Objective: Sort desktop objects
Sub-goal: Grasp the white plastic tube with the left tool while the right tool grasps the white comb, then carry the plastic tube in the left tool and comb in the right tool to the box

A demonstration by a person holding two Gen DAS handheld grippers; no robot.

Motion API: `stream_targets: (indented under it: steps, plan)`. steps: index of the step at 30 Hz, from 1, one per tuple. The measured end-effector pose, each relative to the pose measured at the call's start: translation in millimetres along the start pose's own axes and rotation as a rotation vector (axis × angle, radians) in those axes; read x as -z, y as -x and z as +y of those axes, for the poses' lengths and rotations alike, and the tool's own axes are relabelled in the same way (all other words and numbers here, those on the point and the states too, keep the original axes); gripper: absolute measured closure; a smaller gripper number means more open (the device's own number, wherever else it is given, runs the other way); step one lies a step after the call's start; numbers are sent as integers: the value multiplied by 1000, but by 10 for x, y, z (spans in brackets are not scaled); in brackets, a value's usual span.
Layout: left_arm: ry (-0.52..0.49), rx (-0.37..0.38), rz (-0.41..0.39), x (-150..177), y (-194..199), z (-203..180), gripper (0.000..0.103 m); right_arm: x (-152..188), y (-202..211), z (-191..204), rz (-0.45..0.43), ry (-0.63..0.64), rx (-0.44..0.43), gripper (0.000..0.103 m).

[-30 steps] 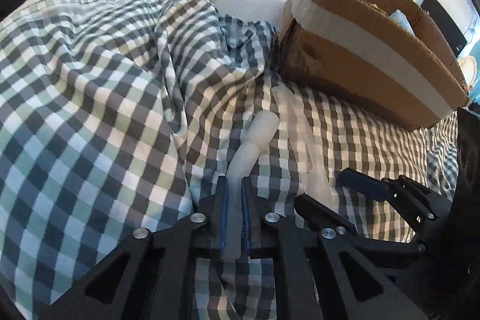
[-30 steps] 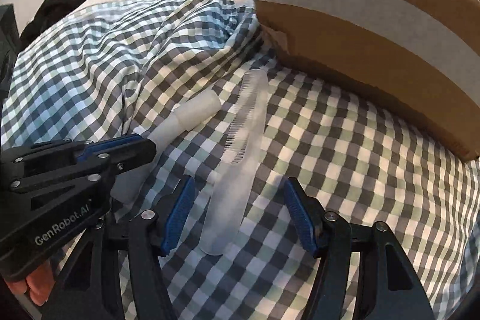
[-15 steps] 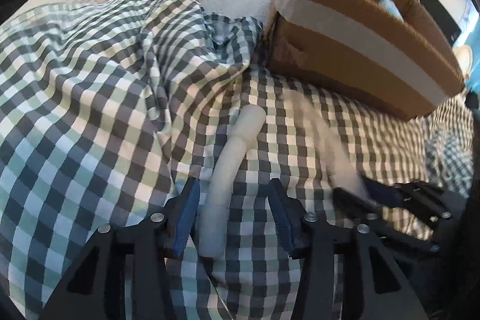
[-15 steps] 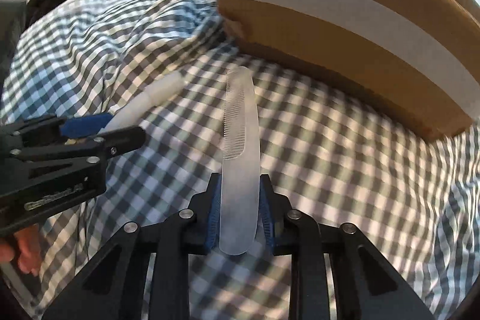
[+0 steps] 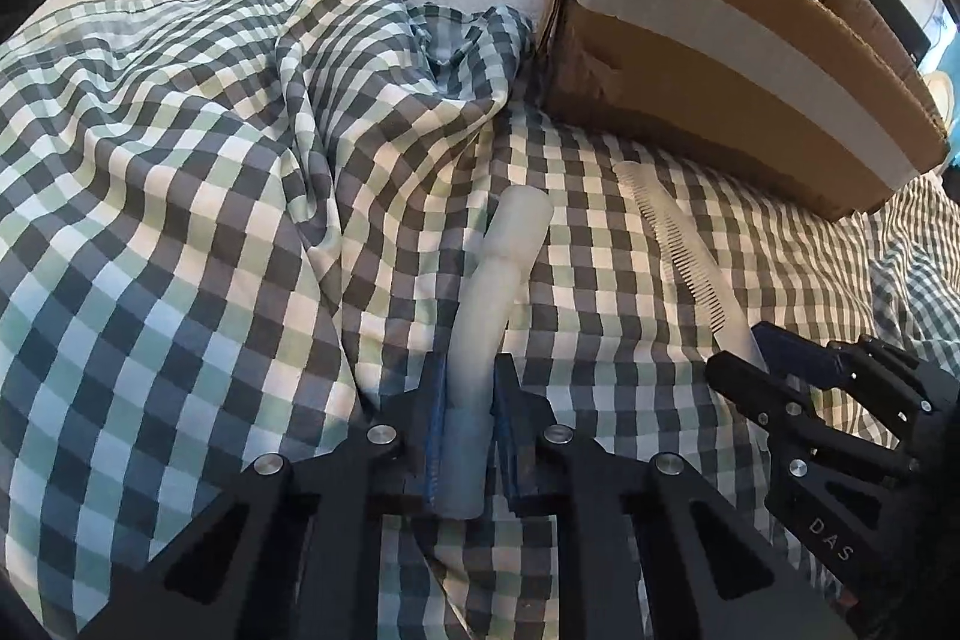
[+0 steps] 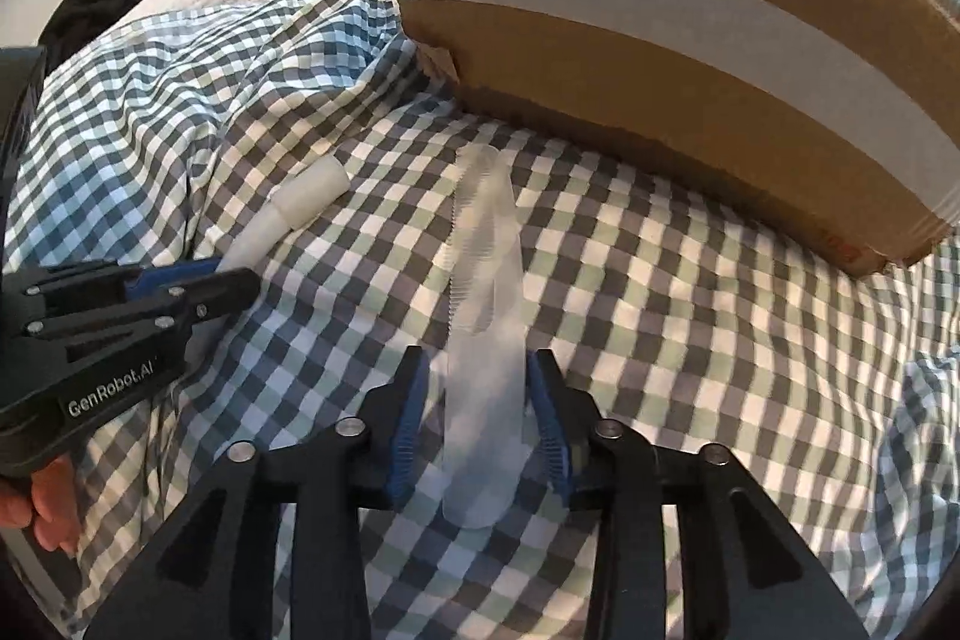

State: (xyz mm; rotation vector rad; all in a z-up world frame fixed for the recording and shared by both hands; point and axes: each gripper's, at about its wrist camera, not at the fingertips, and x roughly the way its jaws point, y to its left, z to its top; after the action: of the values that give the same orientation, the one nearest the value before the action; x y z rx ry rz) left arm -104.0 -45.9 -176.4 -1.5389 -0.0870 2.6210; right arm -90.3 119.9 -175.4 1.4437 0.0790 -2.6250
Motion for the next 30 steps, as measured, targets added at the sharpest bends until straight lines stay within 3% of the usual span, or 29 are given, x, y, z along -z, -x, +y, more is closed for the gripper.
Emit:
stream_targets:
  steps: [3,5,11,17,21,30]
  plan:
    - [12,4,5,-8,-66,26,85,-22,-78,-8,1,-1,7,67]
    - [5,2,5,-4,-90,16,86,-15,-91,4,-1,11,42,77]
    - [-5,8,-31,52,16,-12,90,21,69,-40,-31,-3,34,78]
    - [-3,59,-109,43,261,-49,90,7,321,-117,-72,-50,-28,78]
    - [2,133,-154,38,398,-94,90,-7,445,-147,-88,-64,-51,78]
    - [-3,175,-211,-92,645,-164,90,-23,761,-272,-135,-111,-85,78]
